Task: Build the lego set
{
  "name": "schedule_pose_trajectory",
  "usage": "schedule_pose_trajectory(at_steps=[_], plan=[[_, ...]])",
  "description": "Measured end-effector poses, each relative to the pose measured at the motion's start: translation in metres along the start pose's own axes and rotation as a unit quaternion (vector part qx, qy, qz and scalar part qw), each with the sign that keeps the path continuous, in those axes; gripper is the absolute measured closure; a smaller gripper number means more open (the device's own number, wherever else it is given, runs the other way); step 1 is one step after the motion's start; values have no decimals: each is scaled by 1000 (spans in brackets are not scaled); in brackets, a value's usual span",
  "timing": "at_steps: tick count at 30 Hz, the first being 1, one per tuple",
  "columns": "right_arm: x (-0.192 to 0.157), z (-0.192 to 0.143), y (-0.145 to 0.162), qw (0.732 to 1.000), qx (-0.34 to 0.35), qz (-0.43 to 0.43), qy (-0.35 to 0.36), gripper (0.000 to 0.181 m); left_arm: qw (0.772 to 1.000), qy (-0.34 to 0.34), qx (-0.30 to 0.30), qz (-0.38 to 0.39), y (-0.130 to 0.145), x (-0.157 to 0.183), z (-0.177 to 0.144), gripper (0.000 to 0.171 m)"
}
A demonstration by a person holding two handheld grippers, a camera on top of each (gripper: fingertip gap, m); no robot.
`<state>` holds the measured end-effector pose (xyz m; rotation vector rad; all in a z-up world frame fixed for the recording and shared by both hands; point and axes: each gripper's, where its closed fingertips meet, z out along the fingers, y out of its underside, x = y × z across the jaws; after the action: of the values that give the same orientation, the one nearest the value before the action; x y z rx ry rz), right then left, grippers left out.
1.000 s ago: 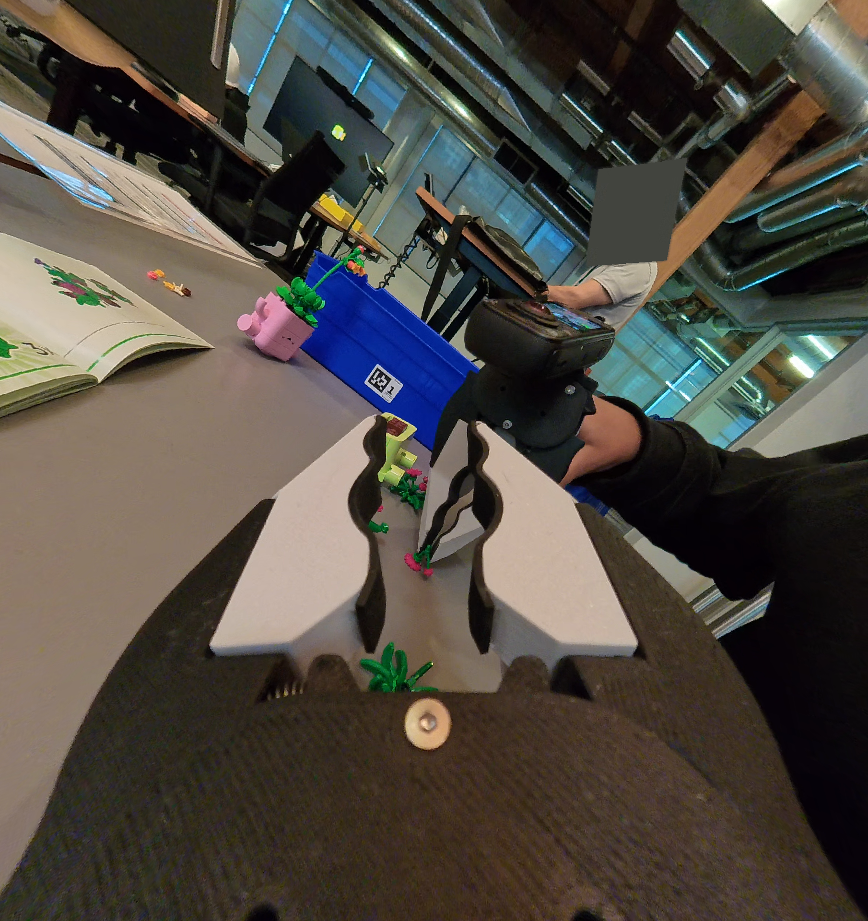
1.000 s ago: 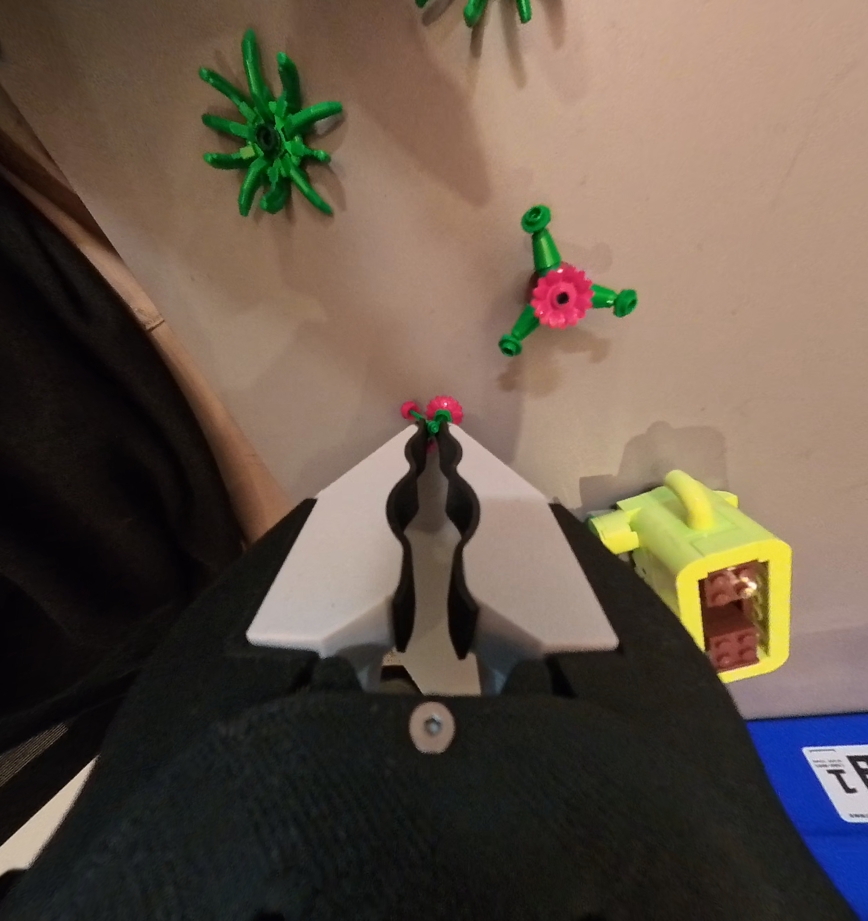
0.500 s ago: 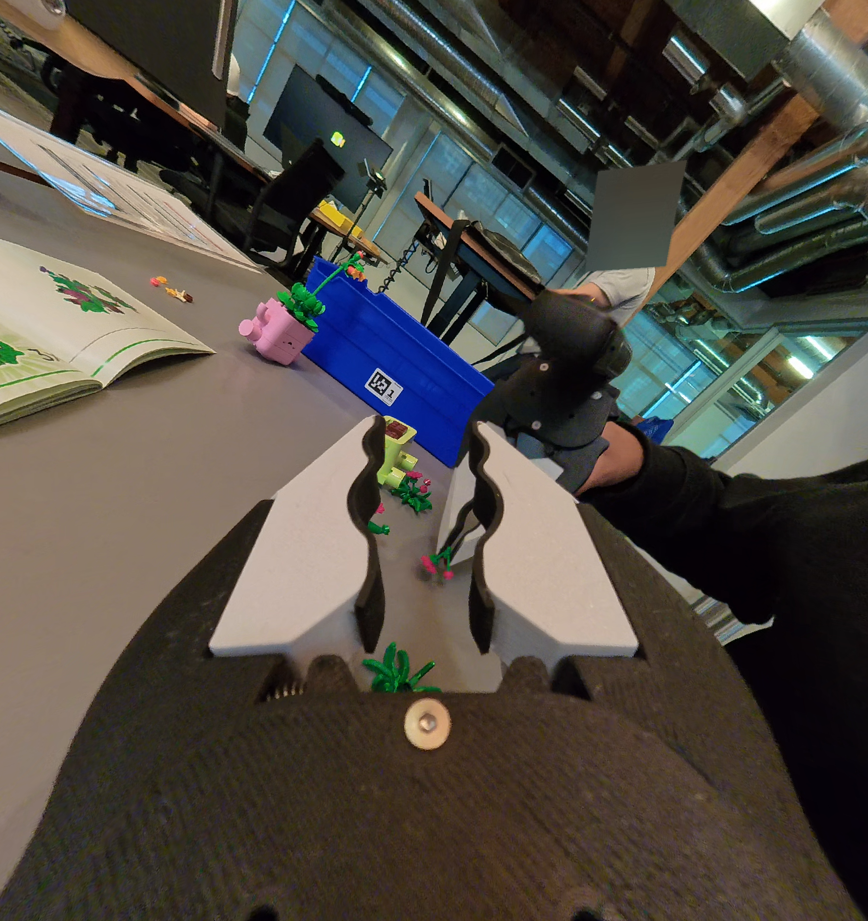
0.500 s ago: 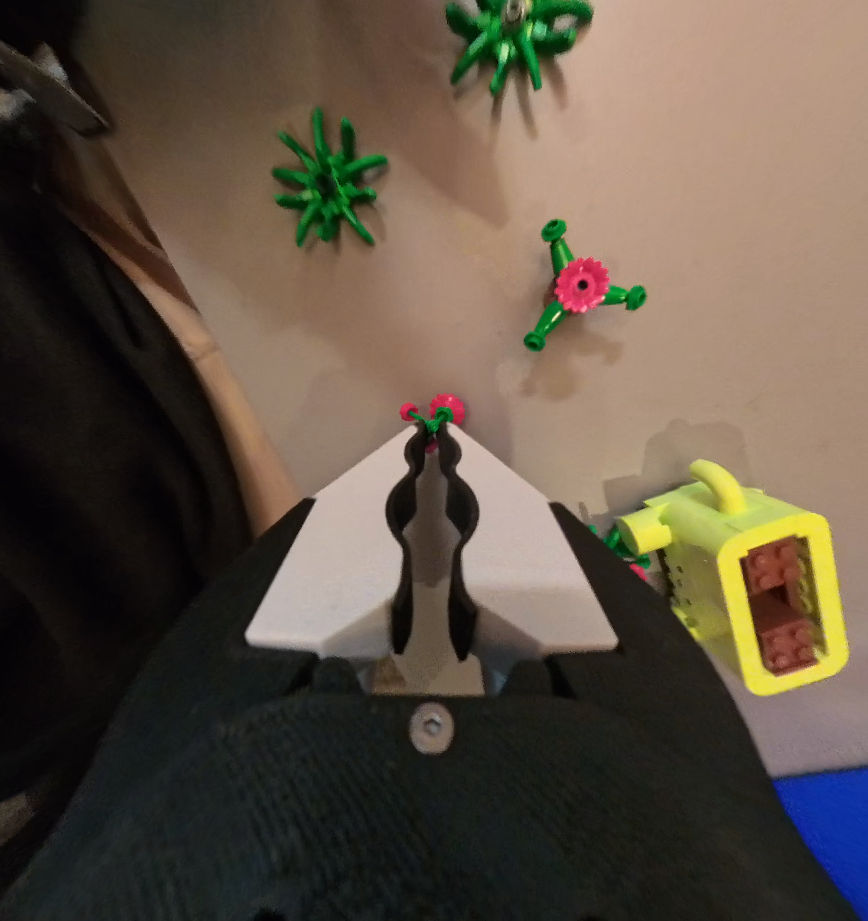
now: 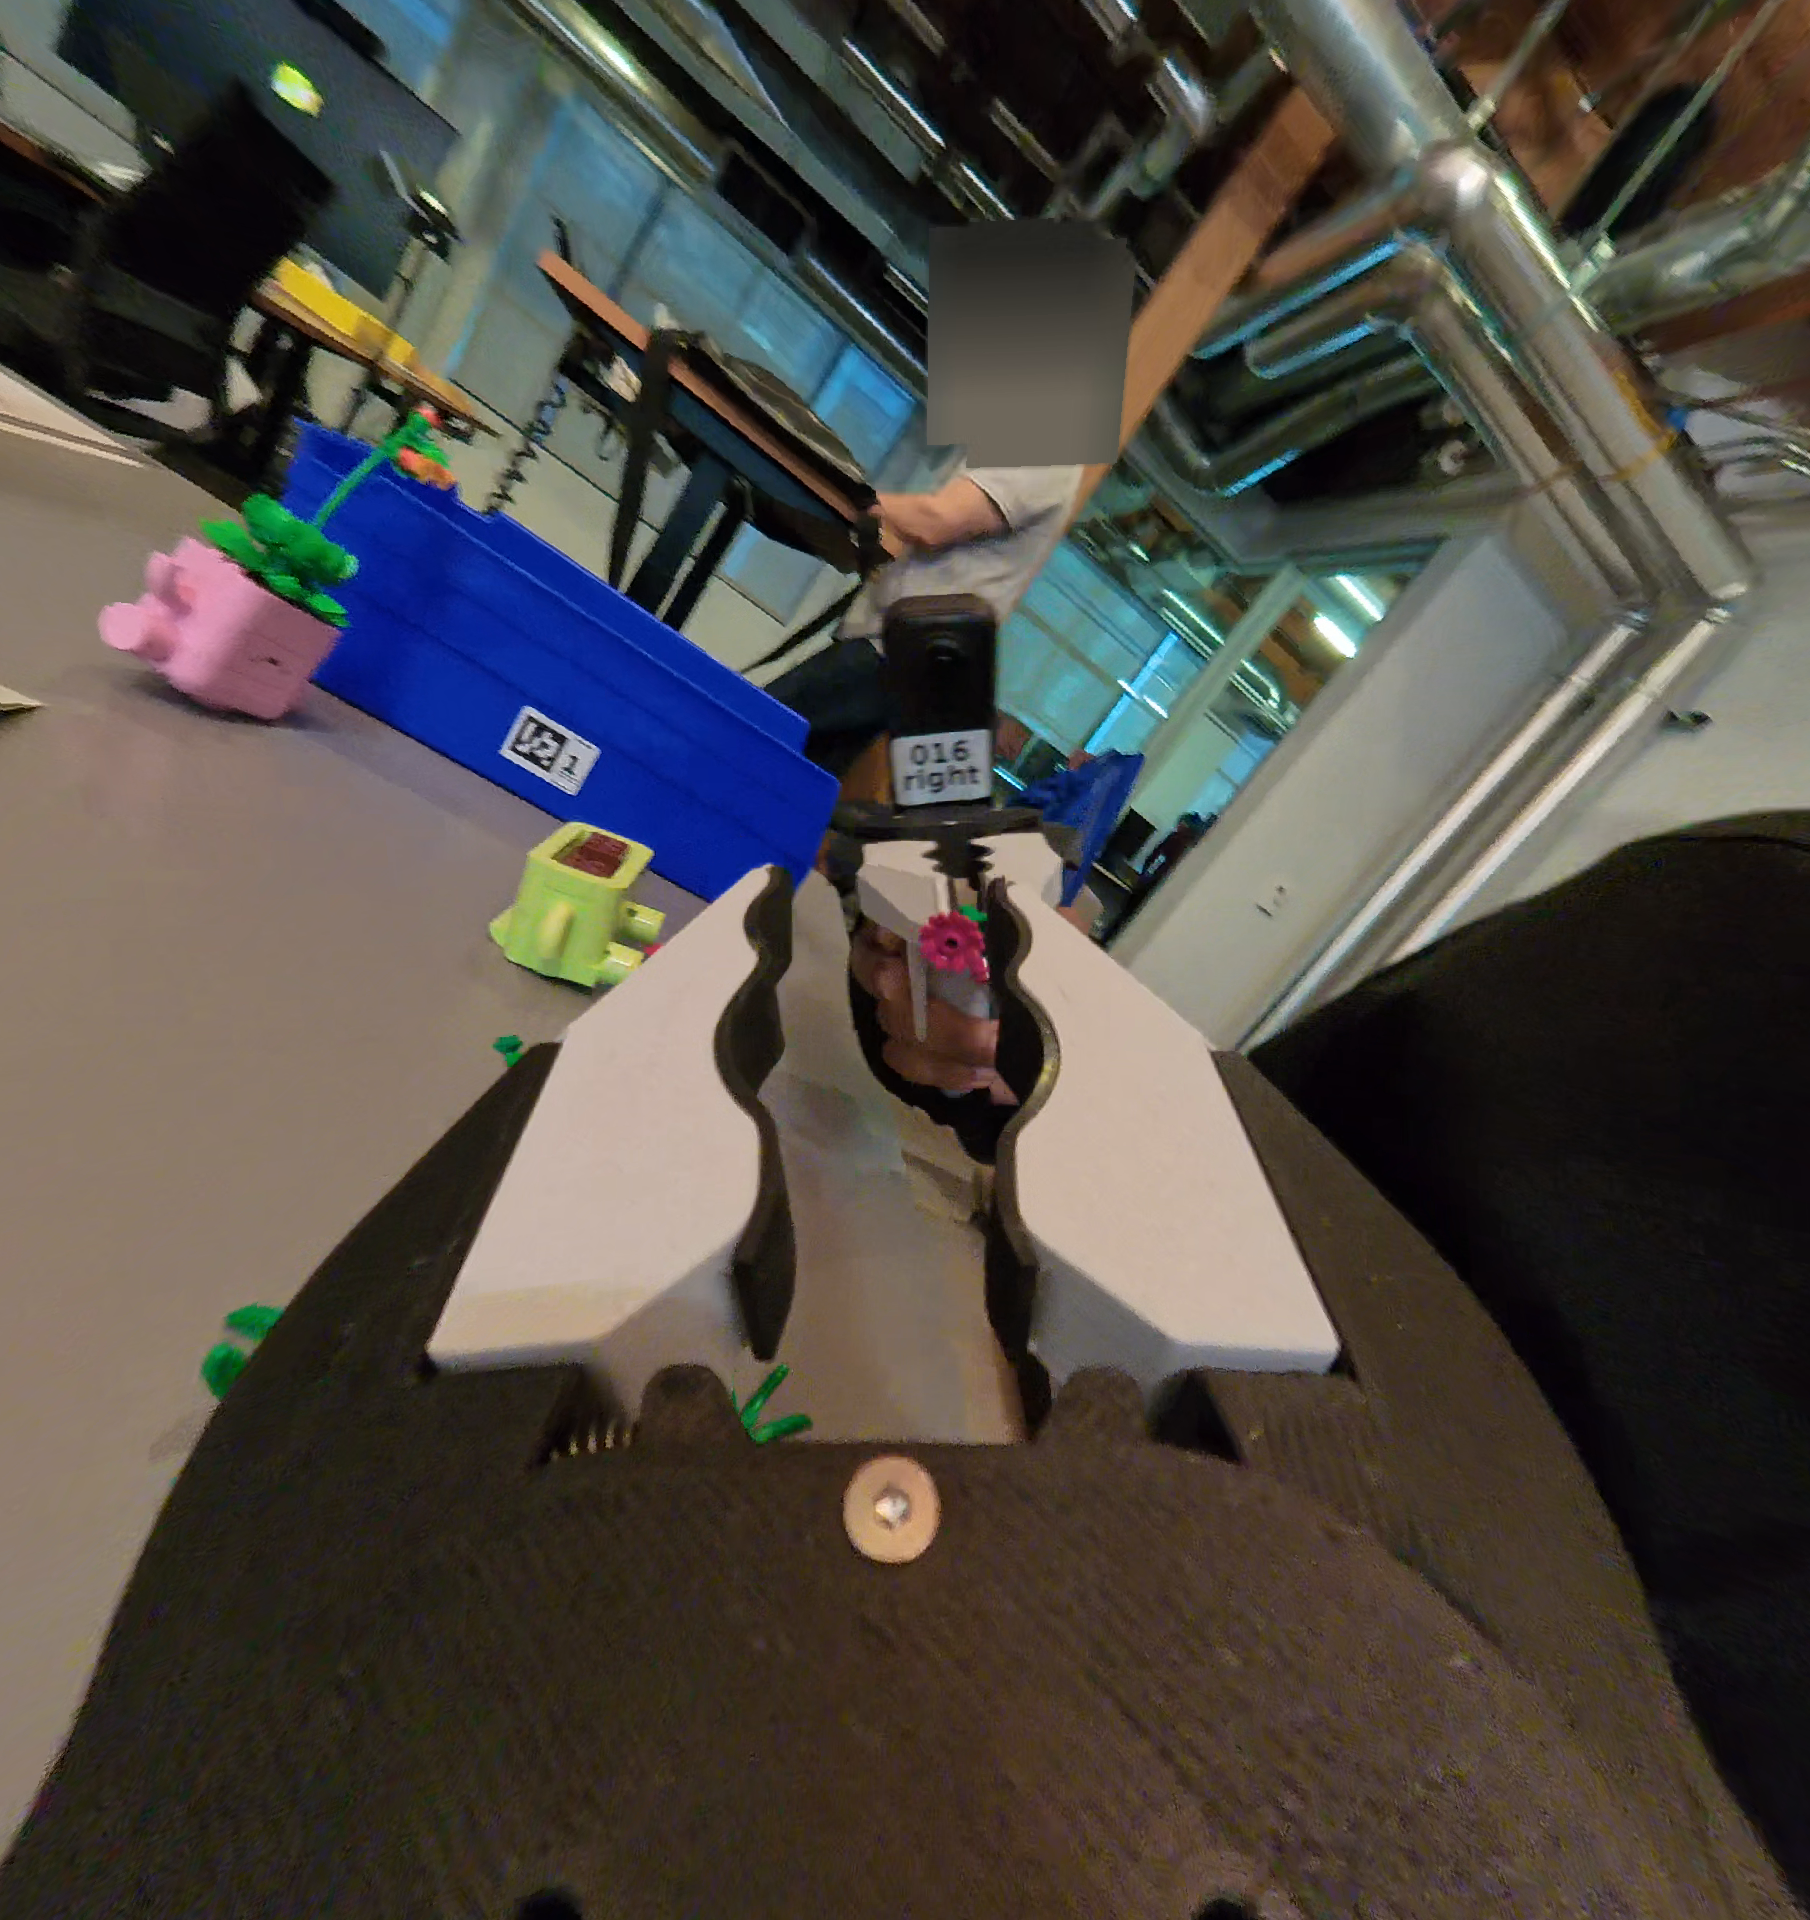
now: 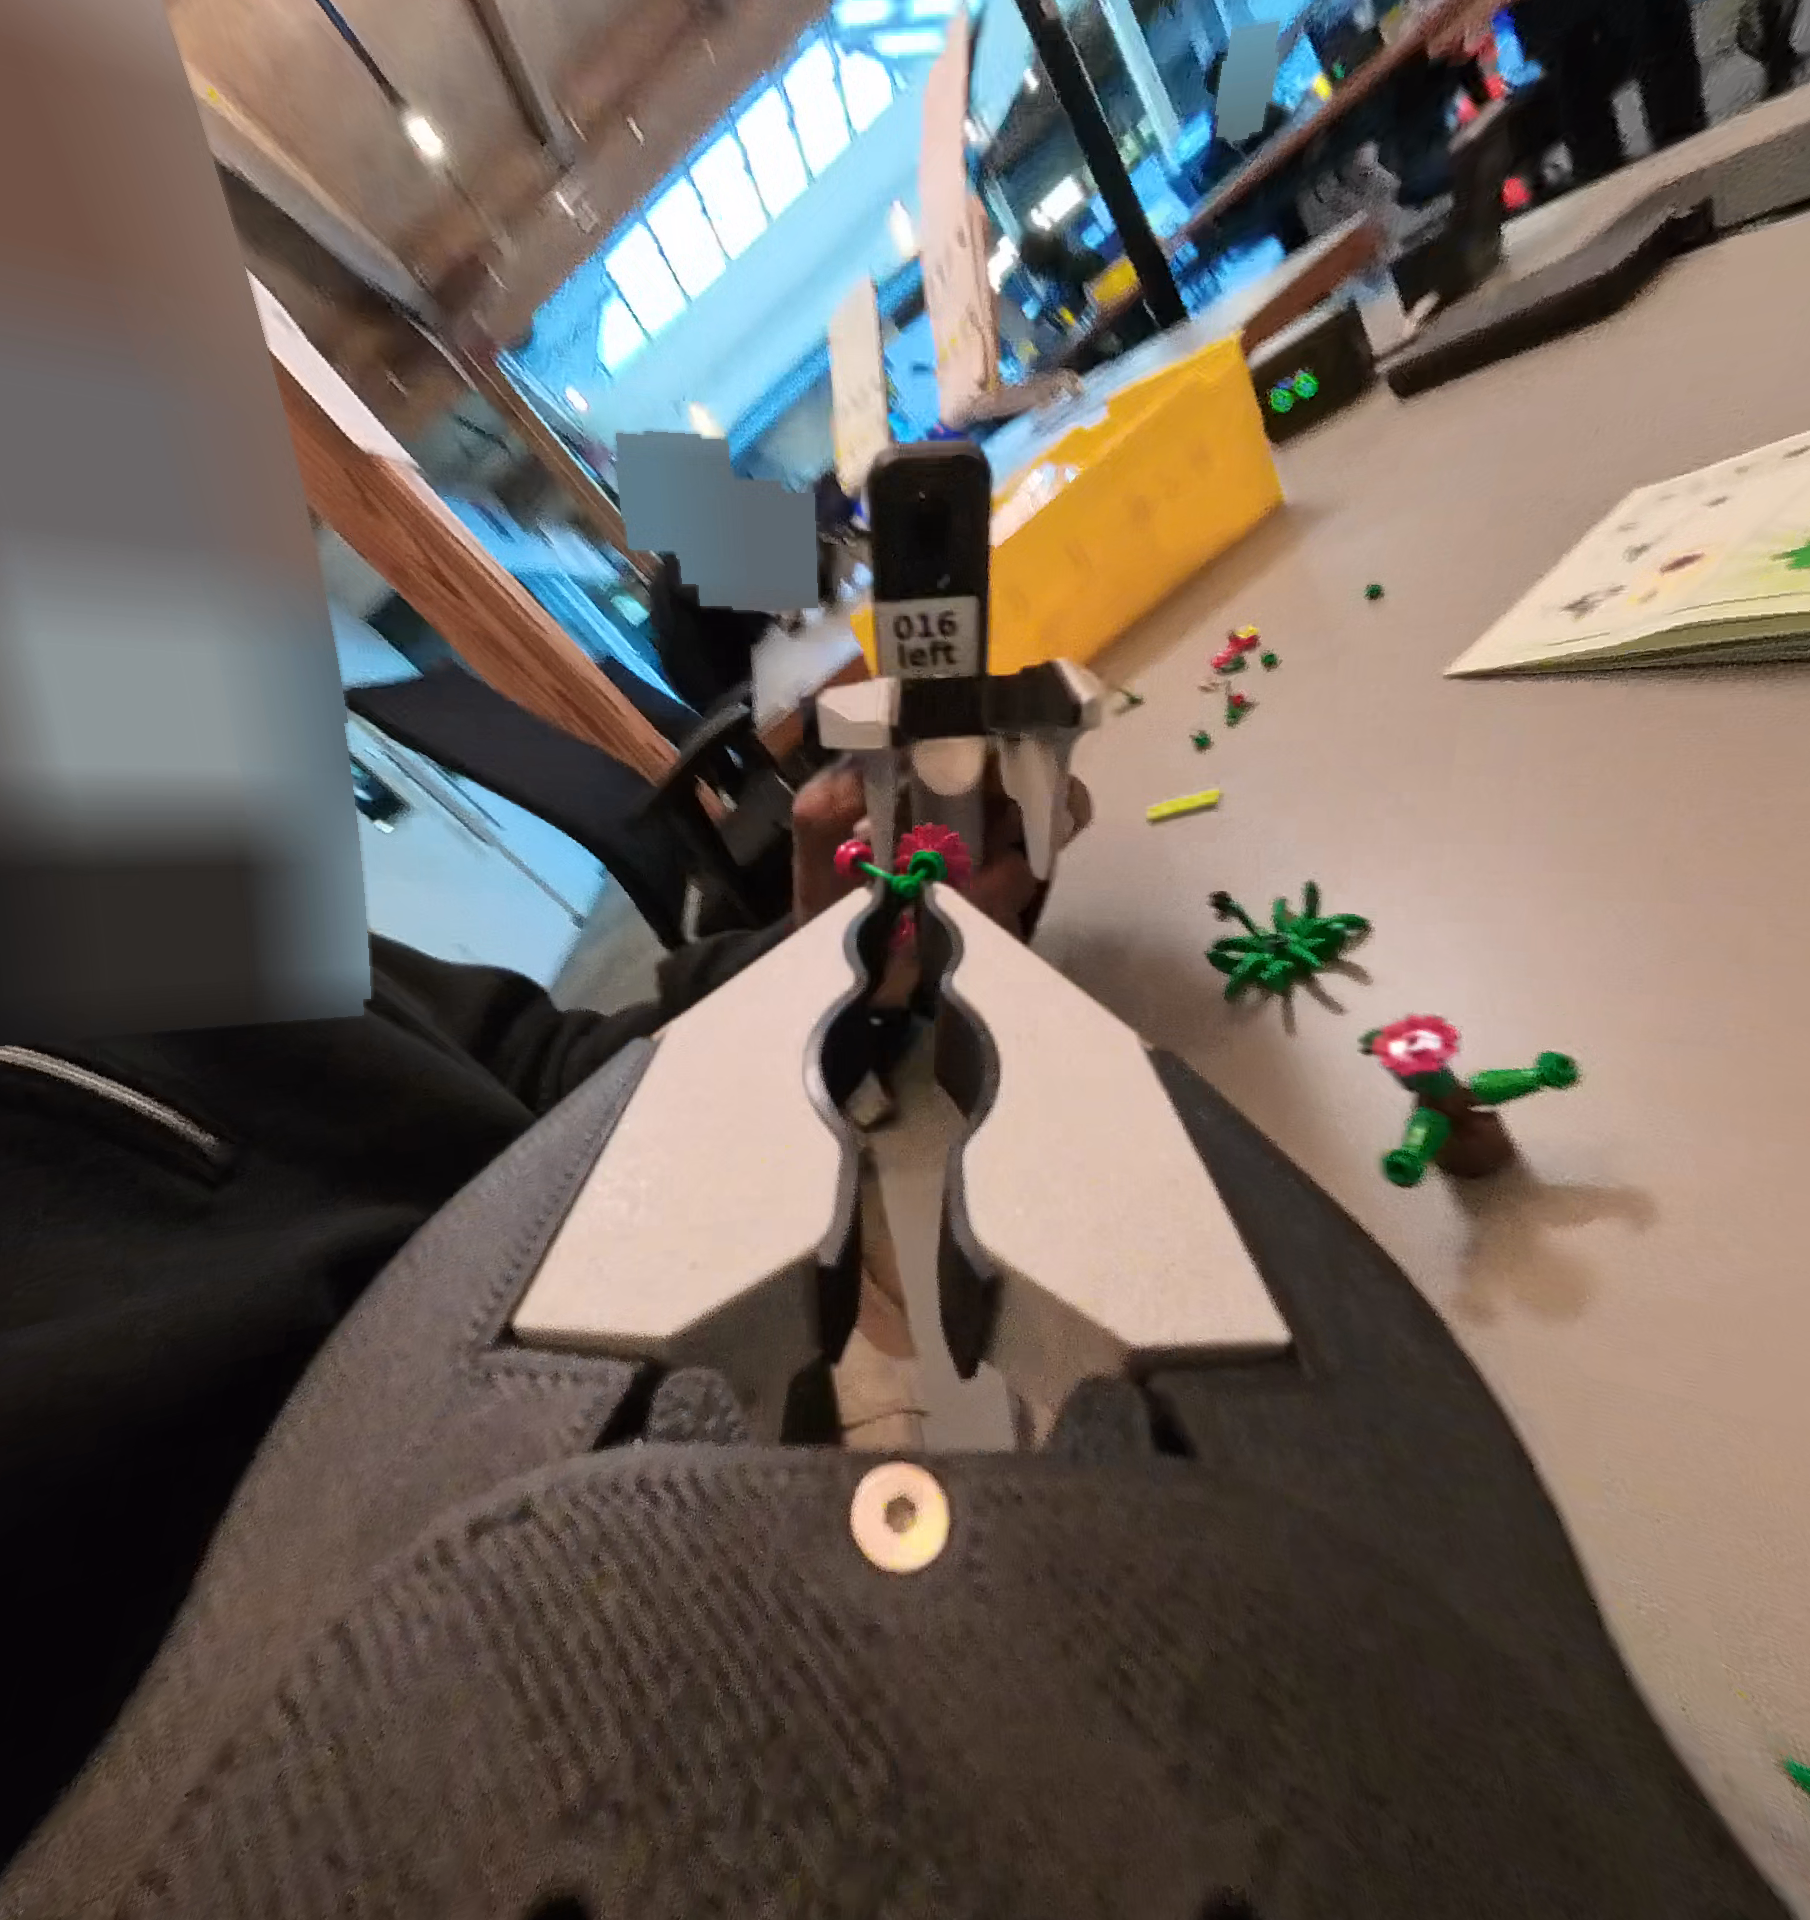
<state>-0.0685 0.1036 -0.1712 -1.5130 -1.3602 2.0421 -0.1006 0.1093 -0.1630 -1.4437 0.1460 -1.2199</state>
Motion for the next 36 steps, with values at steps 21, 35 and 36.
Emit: schedule_pose_trajectory(at_steps=[21, 35, 36], plan=[[3, -16, -17, 986, 108, 119, -55, 179, 980, -158, 18, 116, -35, -28, -69, 135], [-1, 7, -5, 957, 105, 236, -132, 179, 974, -83, -132, 165, 34, -5, 7, 134], [-2, 8, -4, 953, 104, 247, -140, 178, 974, -88, -129, 167, 34, -5, 8, 136]])
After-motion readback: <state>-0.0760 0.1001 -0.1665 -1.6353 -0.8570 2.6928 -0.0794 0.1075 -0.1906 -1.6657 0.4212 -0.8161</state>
